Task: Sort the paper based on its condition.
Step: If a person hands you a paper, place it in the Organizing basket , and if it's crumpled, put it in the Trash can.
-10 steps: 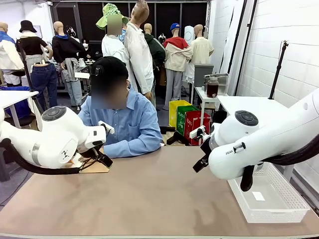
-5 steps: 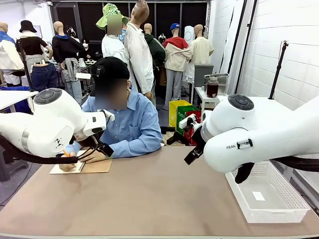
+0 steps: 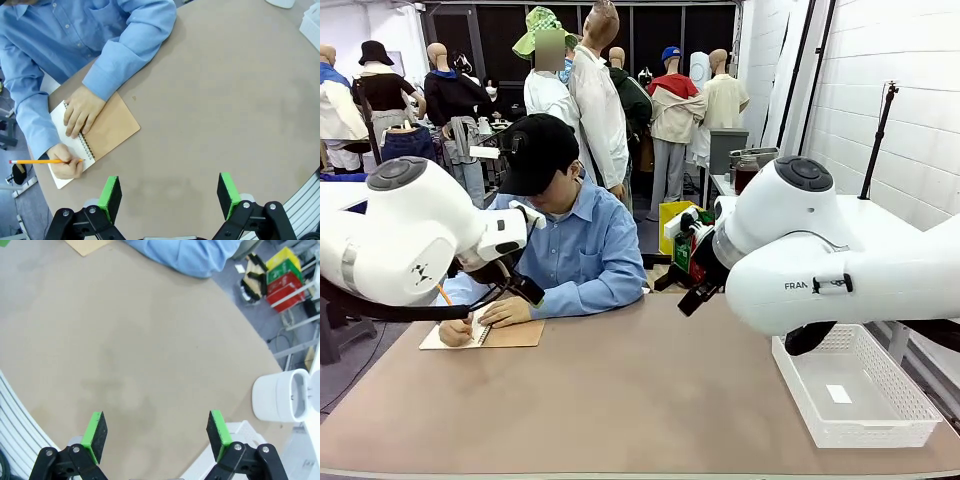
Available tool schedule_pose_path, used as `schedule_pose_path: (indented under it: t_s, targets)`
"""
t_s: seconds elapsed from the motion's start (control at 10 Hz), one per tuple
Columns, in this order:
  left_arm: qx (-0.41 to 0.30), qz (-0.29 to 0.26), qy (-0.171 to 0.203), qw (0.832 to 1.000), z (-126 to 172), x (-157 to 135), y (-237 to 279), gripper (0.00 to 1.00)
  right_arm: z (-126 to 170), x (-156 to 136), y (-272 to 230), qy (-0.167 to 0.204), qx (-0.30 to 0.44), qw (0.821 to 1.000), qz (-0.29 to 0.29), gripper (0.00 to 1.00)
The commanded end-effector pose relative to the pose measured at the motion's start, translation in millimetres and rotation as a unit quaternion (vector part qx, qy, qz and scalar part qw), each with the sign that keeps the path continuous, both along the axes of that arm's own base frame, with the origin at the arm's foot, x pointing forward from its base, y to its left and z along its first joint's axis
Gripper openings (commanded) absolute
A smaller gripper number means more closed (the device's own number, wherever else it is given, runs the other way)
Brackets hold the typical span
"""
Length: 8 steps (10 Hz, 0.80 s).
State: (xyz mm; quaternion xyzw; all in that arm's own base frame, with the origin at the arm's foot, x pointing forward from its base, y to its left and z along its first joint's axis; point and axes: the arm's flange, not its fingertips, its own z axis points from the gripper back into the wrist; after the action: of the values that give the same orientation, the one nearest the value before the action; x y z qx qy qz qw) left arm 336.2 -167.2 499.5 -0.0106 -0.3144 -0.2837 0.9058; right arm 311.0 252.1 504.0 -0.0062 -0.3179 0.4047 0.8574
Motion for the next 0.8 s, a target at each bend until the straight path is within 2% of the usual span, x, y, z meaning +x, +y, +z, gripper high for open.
schedule_pose_path:
  t_s: [0.0,0.3,0.7]
  targets:
    - [-0.028,-0.009,-0.002,1.0,-14,-36,30,1.0,7,-19,-5,-0.036,-0.002,0.999,-0.005,1.0]
    - [-0.047,-0.005,-0.004,0.999,-8,-44,48,1.0,22,-43,-17,-0.081,0.022,0.996,-0.001,1.0]
    - [-0.037,0.001,-0.024,0.999,-9,-48,54,1.0,28,-57,-39,-0.105,0.055,0.993,-0.001,1.0]
